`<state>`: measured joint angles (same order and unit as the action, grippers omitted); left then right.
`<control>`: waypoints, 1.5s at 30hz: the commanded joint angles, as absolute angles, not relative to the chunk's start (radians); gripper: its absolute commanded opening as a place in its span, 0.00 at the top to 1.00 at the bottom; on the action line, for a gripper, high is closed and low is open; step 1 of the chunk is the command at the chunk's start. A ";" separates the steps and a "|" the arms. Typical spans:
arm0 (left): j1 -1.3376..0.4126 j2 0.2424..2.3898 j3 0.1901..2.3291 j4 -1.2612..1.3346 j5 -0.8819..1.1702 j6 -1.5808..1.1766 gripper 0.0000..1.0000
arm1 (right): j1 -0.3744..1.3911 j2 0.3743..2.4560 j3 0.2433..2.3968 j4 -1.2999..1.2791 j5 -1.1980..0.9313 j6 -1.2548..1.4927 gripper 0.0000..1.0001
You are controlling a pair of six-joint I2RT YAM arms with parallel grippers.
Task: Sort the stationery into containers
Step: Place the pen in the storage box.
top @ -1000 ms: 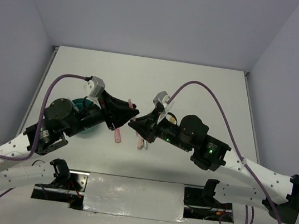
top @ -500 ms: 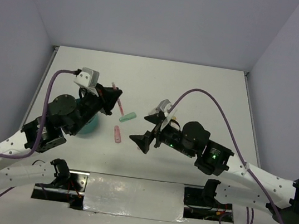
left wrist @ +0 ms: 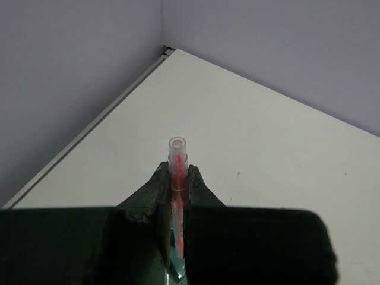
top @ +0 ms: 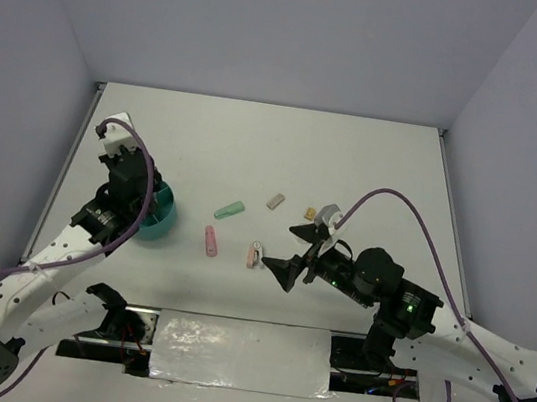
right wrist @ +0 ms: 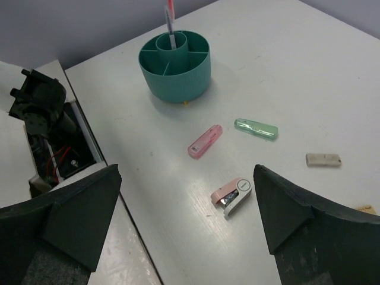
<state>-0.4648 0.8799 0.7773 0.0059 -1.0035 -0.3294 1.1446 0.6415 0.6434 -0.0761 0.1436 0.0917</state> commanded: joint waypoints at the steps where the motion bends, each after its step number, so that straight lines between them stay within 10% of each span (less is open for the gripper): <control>1: -0.451 0.876 0.761 0.077 -1.123 -0.420 1.00 | 1.138 0.612 0.617 -0.083 0.166 0.104 0.00; 19: -0.439 0.845 0.568 0.207 -1.081 -0.445 0.88 | 1.140 0.609 0.615 -0.103 0.141 0.095 0.00; 38: -0.437 0.778 0.621 0.052 -0.987 -0.500 0.23 | 1.138 0.574 0.629 -0.126 0.129 0.087 0.00; 45: -0.439 0.888 0.838 -0.106 -0.524 -0.459 0.03 | 1.140 0.577 0.641 -0.133 0.179 0.115 0.00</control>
